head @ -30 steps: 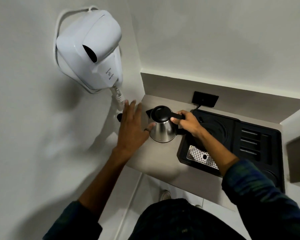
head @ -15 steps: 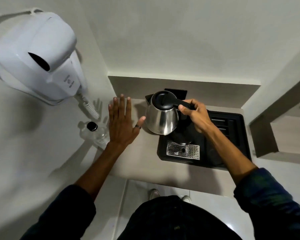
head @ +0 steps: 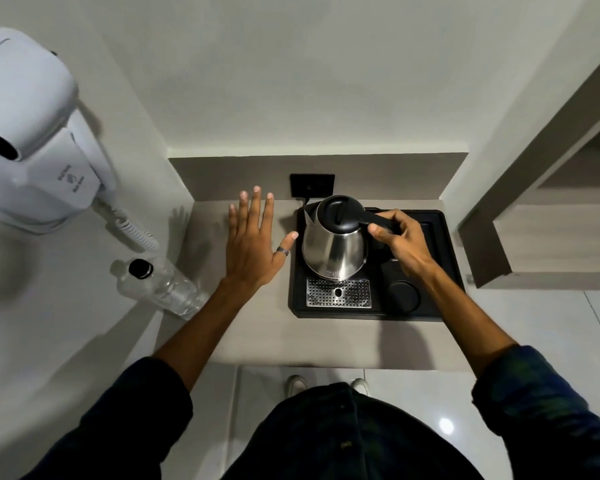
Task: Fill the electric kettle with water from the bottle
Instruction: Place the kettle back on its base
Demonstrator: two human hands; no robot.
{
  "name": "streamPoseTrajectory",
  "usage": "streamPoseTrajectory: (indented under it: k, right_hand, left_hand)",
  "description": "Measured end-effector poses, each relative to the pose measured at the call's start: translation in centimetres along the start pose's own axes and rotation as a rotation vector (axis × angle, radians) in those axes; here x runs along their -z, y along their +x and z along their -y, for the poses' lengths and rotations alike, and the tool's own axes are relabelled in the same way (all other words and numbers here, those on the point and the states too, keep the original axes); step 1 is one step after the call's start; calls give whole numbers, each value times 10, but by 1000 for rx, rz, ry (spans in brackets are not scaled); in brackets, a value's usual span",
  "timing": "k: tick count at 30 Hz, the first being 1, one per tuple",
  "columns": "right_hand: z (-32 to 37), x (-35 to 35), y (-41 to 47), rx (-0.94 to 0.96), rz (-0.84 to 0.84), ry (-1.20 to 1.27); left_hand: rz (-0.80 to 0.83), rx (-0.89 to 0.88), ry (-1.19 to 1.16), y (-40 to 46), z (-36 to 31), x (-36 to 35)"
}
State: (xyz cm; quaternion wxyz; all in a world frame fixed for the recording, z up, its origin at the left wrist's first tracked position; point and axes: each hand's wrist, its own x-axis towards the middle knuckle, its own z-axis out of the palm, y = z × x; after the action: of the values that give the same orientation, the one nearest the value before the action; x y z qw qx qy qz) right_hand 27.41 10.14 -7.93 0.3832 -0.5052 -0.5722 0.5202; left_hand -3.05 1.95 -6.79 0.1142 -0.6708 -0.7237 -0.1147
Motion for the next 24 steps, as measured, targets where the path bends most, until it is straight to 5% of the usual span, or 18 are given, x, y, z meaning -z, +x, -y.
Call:
streamPoseTrajectory:
  k: [24]
  right_hand:
    - [8, 8, 53, 163, -12, -118]
  left_hand:
    - [12, -44, -14, 18, -3, 12]
